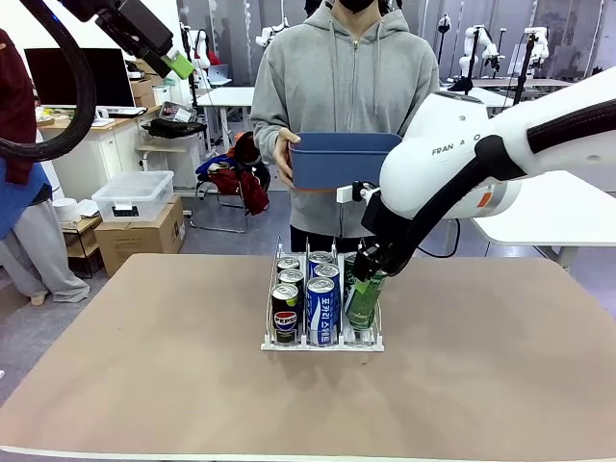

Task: Fill the beverage cans into the dispenser.
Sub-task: Place the picked Sprite in the line of the Automatic Can Dispenser with the same cans.

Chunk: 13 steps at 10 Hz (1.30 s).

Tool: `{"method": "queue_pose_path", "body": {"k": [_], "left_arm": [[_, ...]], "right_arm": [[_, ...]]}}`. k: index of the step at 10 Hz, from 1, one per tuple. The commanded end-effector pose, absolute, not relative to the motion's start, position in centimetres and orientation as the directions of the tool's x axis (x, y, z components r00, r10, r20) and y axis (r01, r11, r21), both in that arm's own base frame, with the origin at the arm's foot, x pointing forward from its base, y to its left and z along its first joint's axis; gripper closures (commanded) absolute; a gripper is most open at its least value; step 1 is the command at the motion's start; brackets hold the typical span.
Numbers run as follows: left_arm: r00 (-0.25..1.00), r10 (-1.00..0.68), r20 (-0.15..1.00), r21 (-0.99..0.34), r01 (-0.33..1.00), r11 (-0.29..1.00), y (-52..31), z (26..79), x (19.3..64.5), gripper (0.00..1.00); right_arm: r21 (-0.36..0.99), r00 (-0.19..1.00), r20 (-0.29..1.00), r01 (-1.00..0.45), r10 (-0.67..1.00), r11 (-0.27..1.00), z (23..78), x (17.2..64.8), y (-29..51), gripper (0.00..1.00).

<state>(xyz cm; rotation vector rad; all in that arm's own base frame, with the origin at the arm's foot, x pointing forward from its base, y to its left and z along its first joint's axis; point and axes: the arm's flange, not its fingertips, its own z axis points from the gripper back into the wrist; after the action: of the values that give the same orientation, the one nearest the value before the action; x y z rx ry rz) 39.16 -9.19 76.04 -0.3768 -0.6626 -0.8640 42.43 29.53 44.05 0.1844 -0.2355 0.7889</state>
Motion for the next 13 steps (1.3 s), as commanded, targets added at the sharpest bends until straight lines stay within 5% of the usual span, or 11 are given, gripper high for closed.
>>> {"method": "queue_pose_path", "body": {"k": [1,13], "left_arm": [[0.472,-0.572,0.671,-0.046,0.796,0.603,-9.0,76.0,39.1,0.00],[0.472,-0.572,0.671,-0.046,0.796,0.603,-9.0,76.0,39.1,0.00]], "right_arm": [[-0.003,0.693,0.267,-0.695,0.670,0.719,44.3,44.6,30.1,0.42],[0.002,0.698,0.130,-0.710,0.704,0.704,40.1,45.8,31.0,0.42]]}}
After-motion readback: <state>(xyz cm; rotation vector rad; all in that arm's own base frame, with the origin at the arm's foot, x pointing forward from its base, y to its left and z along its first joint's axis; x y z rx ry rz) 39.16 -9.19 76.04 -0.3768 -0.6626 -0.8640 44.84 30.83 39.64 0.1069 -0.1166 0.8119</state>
